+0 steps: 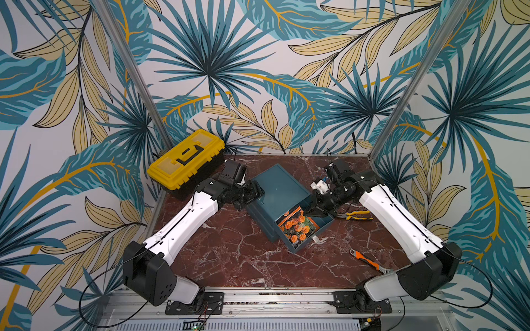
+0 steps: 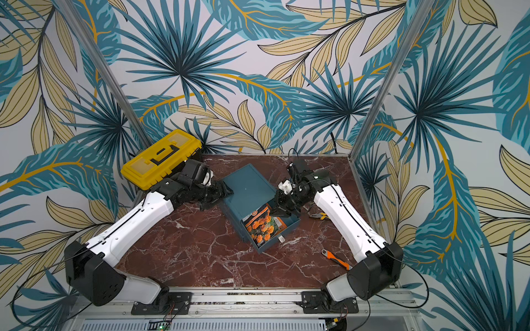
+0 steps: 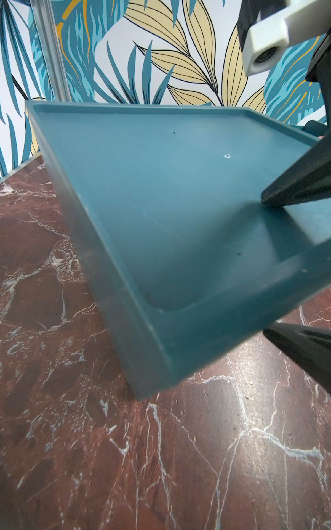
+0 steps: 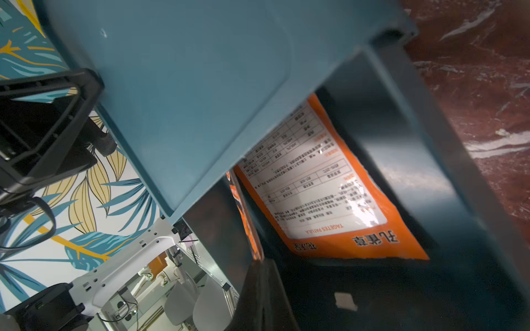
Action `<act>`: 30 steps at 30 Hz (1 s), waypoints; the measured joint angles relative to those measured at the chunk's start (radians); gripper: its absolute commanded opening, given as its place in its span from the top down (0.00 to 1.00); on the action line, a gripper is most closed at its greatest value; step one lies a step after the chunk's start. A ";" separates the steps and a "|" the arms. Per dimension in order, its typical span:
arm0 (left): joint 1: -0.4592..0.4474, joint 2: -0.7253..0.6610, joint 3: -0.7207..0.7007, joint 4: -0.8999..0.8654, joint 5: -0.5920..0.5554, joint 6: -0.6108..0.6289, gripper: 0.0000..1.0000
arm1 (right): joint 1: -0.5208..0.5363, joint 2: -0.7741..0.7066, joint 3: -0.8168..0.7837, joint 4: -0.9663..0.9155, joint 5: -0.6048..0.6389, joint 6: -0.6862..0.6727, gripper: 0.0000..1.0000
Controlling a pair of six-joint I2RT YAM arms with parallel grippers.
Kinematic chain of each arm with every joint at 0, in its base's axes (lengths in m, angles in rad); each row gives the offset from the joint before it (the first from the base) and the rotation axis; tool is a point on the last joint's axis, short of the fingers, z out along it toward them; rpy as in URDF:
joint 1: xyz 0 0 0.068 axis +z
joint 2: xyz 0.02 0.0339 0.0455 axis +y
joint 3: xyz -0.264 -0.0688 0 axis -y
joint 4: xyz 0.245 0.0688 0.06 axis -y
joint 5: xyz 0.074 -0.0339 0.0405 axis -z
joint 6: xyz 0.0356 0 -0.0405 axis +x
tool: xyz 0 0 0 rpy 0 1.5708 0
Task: Take the seed bags out of the drawer
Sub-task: Pick up the seed packet from the drawer.
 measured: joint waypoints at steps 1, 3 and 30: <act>0.000 0.000 0.000 0.000 -0.001 0.000 0.32 | -0.008 -0.002 0.000 -0.003 -0.003 0.002 1.00; -0.001 0.000 0.000 0.000 -0.002 0.000 0.32 | -0.023 -0.008 -0.003 -0.006 -0.013 0.006 1.00; -0.006 0.000 0.000 0.002 -0.010 -0.002 0.32 | -0.161 -0.204 -0.057 -0.160 -0.146 -0.074 1.00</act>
